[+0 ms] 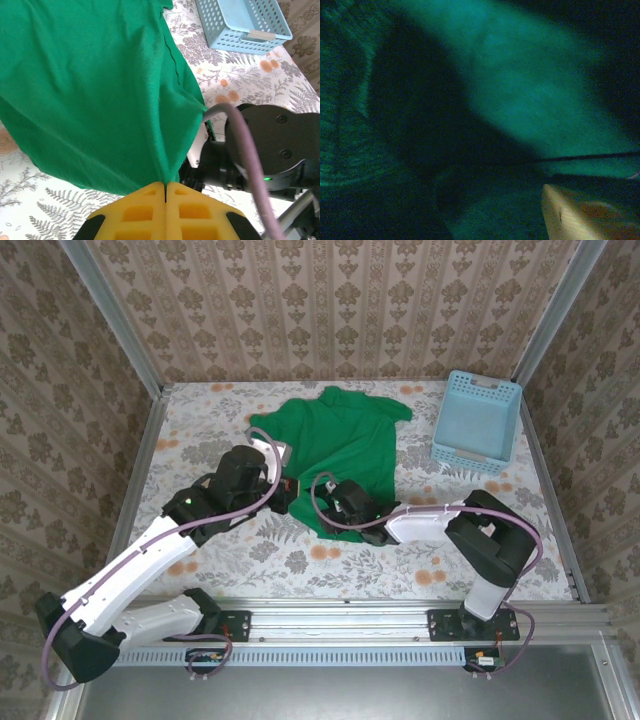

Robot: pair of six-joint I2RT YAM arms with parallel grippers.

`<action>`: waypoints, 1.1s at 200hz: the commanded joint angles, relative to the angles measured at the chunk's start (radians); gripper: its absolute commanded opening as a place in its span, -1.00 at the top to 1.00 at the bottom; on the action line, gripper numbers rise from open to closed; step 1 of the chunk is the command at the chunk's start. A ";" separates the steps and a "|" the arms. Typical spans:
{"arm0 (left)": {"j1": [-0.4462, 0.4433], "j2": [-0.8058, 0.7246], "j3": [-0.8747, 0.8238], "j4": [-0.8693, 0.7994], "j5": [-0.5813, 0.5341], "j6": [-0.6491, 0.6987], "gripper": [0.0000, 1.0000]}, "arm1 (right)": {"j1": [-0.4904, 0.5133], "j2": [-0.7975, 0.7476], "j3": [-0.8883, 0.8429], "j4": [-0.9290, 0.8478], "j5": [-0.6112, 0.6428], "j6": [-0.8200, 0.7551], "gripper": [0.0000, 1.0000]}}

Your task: Fold the inside-out t-shirt

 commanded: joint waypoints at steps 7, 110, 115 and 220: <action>0.006 -0.013 0.036 -0.055 -0.031 0.083 1.00 | -0.031 -0.040 -0.002 -0.031 -0.178 -0.046 -0.29; 0.005 0.015 0.056 -0.114 -0.129 0.176 1.00 | -0.063 -0.090 0.025 -0.235 0.014 -0.083 -0.52; 0.005 0.016 0.058 -0.117 -0.129 0.175 1.00 | -0.064 -0.090 0.027 -0.237 0.032 -0.081 -0.52; -0.003 0.049 0.221 -0.052 0.088 0.024 1.00 | 0.032 -0.012 0.083 -0.040 0.222 -0.053 -0.49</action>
